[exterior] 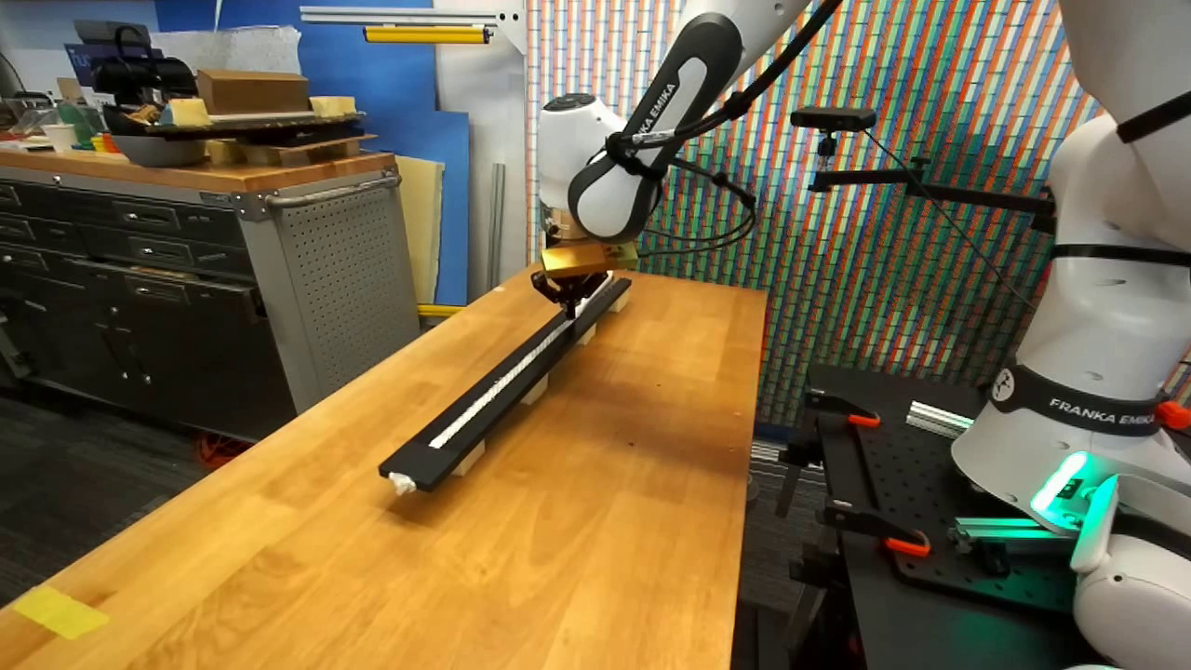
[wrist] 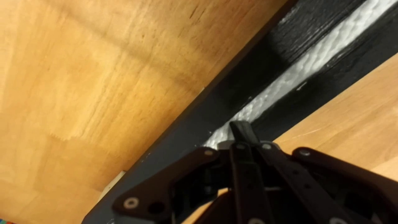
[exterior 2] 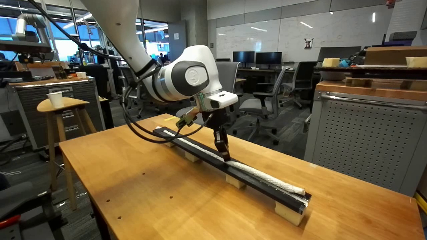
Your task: Pick up the rope and arrange it straight on the object
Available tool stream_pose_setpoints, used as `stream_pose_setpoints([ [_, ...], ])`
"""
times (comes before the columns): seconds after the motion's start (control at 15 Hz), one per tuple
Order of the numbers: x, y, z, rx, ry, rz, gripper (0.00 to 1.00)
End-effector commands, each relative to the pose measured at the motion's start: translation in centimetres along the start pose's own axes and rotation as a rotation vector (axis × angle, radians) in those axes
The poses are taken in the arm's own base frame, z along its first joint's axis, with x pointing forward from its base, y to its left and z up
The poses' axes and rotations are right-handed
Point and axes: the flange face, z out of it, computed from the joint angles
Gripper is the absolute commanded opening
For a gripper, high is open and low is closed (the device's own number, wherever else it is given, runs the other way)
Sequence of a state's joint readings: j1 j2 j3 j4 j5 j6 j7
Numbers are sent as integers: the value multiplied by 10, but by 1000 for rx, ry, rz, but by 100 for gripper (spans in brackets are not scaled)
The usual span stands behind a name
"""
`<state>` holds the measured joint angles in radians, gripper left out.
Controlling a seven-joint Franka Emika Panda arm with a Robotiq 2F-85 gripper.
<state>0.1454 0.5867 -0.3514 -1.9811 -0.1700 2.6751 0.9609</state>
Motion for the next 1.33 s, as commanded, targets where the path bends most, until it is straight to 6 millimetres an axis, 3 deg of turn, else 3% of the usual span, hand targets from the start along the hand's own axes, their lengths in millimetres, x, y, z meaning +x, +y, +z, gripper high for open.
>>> stream_pose_setpoints([
  [0.0, 6, 12, 3, -6, 36, 32, 0],
  [0.67, 11, 12, 43, -20, -52, 50, 0],
  [1.0, 8, 9, 22, 8, -32, 62, 0],
  [1.27, 8, 22, 7, 56, 12, 97, 0],
])
